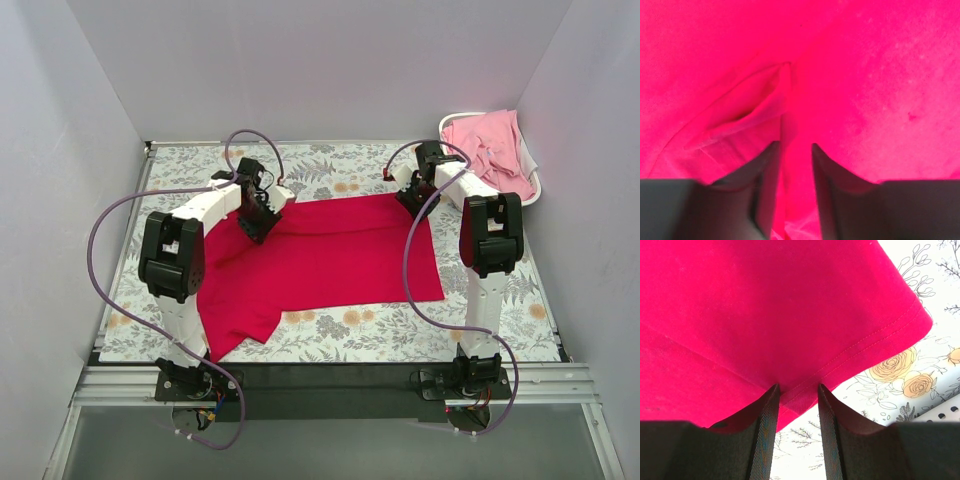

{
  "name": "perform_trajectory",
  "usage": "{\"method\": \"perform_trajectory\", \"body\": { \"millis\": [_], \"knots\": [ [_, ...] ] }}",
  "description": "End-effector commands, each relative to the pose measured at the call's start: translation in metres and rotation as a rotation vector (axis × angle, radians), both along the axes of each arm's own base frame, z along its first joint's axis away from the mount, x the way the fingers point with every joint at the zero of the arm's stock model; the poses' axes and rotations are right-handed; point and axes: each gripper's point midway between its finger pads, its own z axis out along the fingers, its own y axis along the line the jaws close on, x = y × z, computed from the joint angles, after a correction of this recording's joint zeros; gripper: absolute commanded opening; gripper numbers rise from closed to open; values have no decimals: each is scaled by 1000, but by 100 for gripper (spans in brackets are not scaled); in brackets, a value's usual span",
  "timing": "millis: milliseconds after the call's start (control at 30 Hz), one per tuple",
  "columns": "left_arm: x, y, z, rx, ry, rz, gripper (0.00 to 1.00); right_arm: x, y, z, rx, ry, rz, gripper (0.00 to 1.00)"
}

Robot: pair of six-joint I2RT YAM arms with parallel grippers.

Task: Fold and stack the t-shirts
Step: Fold the tshirt

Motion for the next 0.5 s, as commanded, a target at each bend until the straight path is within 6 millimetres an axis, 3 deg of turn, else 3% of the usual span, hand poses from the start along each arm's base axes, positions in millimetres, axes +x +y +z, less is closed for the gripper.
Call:
{"method": "perform_trajectory", "body": {
  "millis": [0, 100, 167, 200, 333, 467],
  "knots": [
    [14, 0, 43, -67, -82, 48, 33, 1, -4, 9, 2, 3, 2, 43],
    [27, 9, 76, -158, -104, 116, 39, 1, 4, 20, 49, -4, 0, 43],
    [31, 28, 86, -200, -93, 187, 39, 1, 10, 31, 72, -20, -3, 43],
    [33, 45, 85, -204, -90, 234, 39, -1, 15, 33, 86, -20, 5, 43],
    [15, 71, 64, -188, -22, 303, 40, -2, 29, 50, 122, -42, 16, 43],
    [-7, 85, 56, -208, 17, 367, 41, -3, 65, 83, 235, -71, 46, 45]
  ]
}}
